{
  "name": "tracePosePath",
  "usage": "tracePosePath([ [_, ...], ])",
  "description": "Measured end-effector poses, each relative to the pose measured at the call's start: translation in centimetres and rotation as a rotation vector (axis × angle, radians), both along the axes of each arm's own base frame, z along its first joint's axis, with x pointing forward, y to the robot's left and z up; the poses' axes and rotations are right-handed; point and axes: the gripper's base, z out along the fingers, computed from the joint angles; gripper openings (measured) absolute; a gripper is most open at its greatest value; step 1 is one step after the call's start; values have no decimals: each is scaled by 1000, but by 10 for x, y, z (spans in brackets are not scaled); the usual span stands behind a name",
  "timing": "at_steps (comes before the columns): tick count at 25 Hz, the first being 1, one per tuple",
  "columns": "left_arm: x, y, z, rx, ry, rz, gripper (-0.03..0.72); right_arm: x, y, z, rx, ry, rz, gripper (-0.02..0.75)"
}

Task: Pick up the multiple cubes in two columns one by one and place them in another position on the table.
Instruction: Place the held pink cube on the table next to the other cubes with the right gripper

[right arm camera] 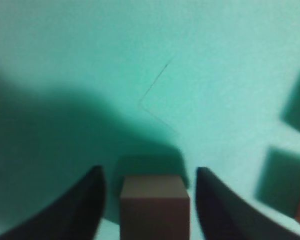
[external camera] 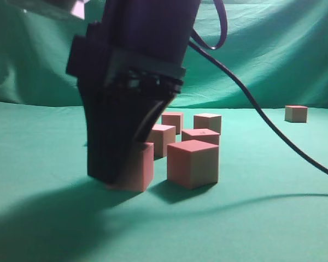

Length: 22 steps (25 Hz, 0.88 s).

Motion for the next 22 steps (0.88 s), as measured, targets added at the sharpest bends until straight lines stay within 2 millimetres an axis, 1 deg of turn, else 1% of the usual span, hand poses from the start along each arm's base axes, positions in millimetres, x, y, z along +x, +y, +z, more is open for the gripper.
tracePosePath([
  [1, 0, 0, 0, 0, 0, 0, 0, 0, 0, -1, -3, 7, -11, 369],
  [2, 0, 0, 0, 0, 0, 0, 0, 0, 0, 1, -6, 12, -16, 445],
  [4, 0, 0, 0, 0, 0, 0, 0, 2, 4, 7, -4, 20, -20, 557],
  [6, 0, 0, 0, 0, 0, 0, 0, 5, 7, 20, 2, 18, -34, 622],
  [7, 0, 0, 0, 0, 0, 0, 0, 7, 9, 29, 5, 12, -41, 608],
  [9, 0, 0, 0, 0, 0, 0, 0, 11, 11, 48, 3, -4, -48, 608],
  [10, 0, 0, 0, 0, 0, 0, 0, 14, 14, 61, 8, -23, -53, 608],
  [14, 0, 0, 0, 0, 0, 0, 0, 21, 14, 103, -50, -49, -79, 608],
  [15, 0, 0, 0, 0, 0, 0, 0, 22, 12, 112, -74, -56, -89, 562],
  [16, 0, 0, 0, 0, 0, 0, 0, 25, 11, 121, -89, -76, -104, 554],
  [19, 0, 0, 0, 0, 0, 0, 0, 32, 6, 146, -106, -170, -139, 560],
  [22, 0, 0, 0, 0, 0, 0, 0, 41, -12, 165, -110, -242, -211, 560],
])
